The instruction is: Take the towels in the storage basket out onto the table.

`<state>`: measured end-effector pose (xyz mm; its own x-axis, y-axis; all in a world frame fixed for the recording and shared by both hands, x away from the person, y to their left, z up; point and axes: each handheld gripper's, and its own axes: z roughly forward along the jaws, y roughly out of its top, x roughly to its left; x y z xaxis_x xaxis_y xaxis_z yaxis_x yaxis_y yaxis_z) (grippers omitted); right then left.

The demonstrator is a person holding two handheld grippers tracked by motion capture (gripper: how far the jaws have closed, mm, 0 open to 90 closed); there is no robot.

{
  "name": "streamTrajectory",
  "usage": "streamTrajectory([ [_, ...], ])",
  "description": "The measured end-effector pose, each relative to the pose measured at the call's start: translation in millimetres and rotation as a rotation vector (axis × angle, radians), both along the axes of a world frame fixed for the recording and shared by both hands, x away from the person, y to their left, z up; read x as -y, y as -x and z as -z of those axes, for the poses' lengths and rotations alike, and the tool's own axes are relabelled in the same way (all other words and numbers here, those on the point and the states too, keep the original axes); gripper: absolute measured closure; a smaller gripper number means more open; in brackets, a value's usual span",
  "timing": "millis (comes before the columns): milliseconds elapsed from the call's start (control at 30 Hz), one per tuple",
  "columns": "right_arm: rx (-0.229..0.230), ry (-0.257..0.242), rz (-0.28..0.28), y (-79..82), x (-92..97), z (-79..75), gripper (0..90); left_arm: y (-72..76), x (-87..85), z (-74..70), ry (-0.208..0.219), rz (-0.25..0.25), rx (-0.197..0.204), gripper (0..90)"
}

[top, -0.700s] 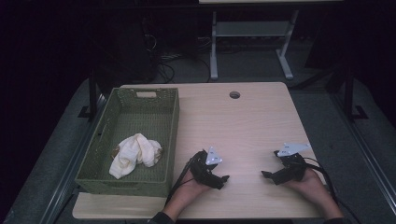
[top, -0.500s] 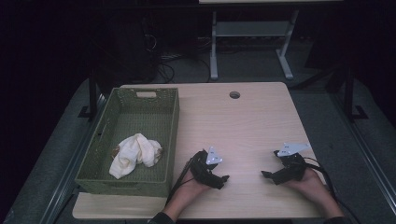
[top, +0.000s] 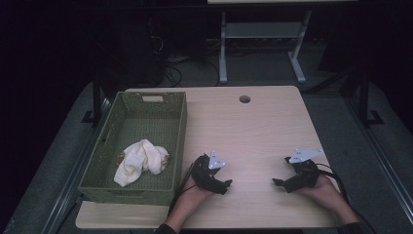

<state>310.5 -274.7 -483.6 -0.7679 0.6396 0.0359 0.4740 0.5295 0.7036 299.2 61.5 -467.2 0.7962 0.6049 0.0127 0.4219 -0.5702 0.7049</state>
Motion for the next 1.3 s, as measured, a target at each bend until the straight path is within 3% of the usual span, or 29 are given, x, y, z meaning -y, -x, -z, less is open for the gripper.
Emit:
streamTrajectory([
  [100, 0.0, 0.0, -0.001, 0.0, 0.0, 0.0, 0.8, -0.4, -0.9, -1.8, 0.017, -0.011, 0.0, 13.2],
  [967, 0.0, 0.0, 0.0, 0.0, 0.0, 0.0, 0.8, -4.6, 2.2, -16.5, -0.034, -0.026, 0.015, 13.3],
  [1300, 0.0, 0.0, 0.0, 0.0, 0.0, 0.0, 0.8, -5.3, 1.2, -31.4, -0.014, -0.033, 0.022, 13.3],
])
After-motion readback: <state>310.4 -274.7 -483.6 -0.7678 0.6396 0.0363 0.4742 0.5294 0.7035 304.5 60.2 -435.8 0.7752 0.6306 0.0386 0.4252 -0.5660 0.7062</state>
